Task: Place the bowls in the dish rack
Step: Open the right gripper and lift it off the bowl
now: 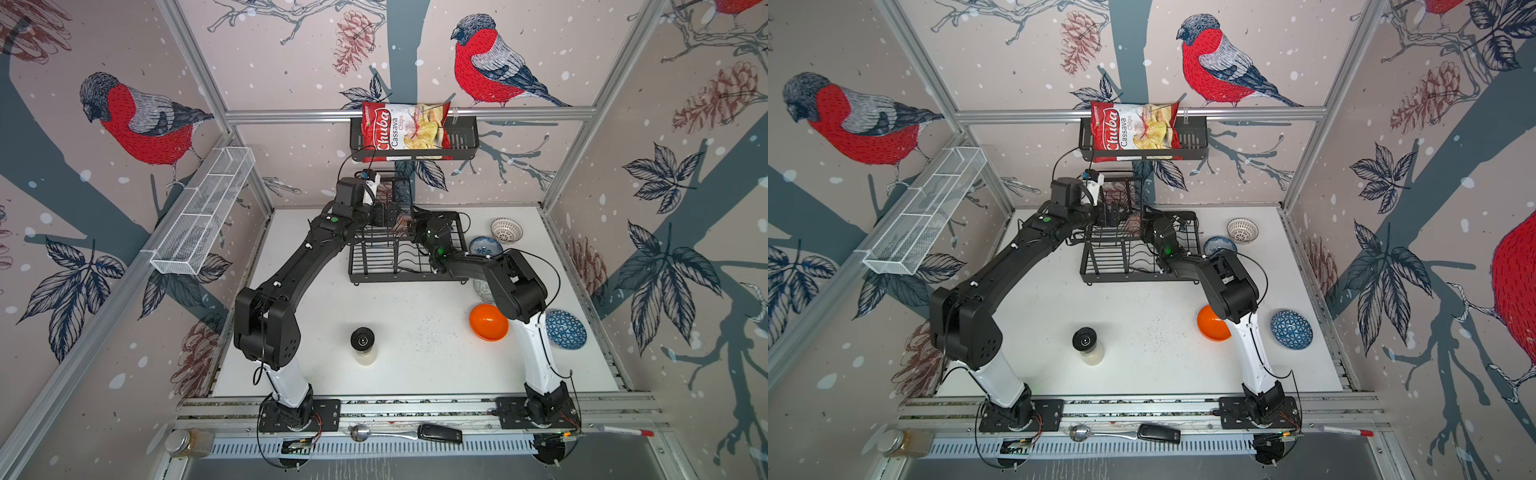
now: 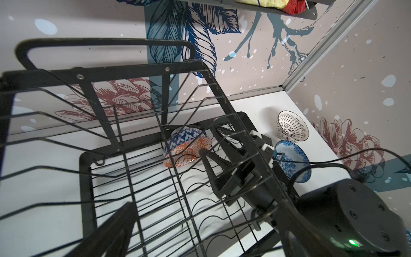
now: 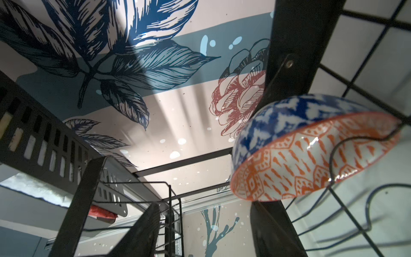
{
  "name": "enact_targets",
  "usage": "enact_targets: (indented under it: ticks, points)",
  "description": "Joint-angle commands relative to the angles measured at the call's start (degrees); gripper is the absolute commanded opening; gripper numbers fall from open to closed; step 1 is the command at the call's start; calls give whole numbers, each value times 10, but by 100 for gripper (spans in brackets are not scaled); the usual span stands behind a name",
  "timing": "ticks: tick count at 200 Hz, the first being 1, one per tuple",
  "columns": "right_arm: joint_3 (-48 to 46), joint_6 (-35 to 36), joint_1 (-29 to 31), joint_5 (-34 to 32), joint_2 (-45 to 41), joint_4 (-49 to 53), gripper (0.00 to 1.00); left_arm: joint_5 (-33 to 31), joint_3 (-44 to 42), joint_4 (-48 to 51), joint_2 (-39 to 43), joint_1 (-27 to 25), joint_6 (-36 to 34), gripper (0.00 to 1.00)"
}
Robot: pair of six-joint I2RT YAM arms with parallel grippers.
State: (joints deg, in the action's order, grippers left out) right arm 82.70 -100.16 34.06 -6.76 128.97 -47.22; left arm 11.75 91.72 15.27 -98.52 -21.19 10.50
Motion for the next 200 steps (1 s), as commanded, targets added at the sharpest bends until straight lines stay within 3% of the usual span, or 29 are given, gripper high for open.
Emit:
enact_targets:
  ticks: [1,41,96,130,171,200]
  points:
    - [-15,22,1,10,-24,14,78,-12,5,-7,15,4,-13,98]
    - [-41,38,-6,39,-57,43,100,-38,11,-3,43,4,-24,98]
    - [-82,126,-36,93,-151,145,100,-25,33,24,51,3,-5,98]
    - [-141,171,-65,118,-221,181,100,-37,26,61,68,-26,-12,98]
    - [-120,320,-108,207,-252,292,100,-62,-8,74,112,-76,7,98]
    - [-122,455,-115,165,-305,400,100,-95,-26,80,140,-121,24,98]
